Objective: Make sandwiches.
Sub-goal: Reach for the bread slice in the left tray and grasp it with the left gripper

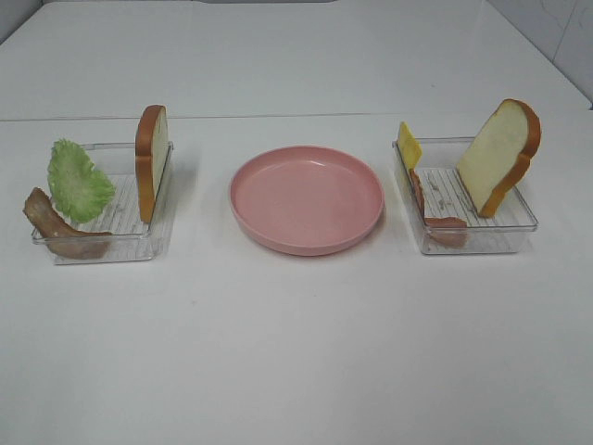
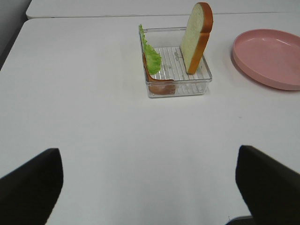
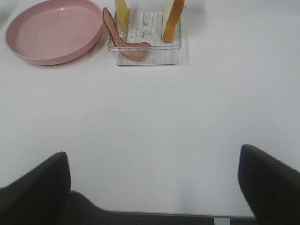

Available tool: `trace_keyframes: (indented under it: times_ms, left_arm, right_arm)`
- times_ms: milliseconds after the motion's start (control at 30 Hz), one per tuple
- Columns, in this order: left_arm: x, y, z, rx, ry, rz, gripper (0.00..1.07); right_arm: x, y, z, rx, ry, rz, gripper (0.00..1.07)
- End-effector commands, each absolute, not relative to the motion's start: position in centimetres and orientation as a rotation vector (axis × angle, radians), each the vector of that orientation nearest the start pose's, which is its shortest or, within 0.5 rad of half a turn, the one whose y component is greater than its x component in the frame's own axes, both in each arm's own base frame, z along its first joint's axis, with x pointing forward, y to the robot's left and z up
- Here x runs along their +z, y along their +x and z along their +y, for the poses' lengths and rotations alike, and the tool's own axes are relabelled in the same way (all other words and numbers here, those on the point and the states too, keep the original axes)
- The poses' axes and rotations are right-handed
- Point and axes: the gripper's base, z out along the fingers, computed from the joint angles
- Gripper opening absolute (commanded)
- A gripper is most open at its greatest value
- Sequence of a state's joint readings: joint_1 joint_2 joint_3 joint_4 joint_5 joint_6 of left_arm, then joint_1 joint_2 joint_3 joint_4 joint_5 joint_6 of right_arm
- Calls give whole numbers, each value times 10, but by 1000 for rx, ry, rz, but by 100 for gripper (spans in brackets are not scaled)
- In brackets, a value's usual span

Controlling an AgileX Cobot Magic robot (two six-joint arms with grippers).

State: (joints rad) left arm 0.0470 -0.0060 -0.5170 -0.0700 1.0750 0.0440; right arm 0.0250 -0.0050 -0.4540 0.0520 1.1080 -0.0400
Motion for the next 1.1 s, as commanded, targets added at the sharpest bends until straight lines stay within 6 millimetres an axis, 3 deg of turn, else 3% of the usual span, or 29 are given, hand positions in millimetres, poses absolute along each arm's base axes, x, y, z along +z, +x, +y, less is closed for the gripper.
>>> trace_keyframes:
  times_ms: [33, 1100]
  left_arm:
    - [281, -10, -6, -30, -3, 2018, 91]
    - [281, -7, -6, -22, -1, 2036, 96]
  right_arm:
    - [260, -5, 4, 47, -77, 2107, 94]
    - [260, -5, 4, 48, -76, 2108, 94]
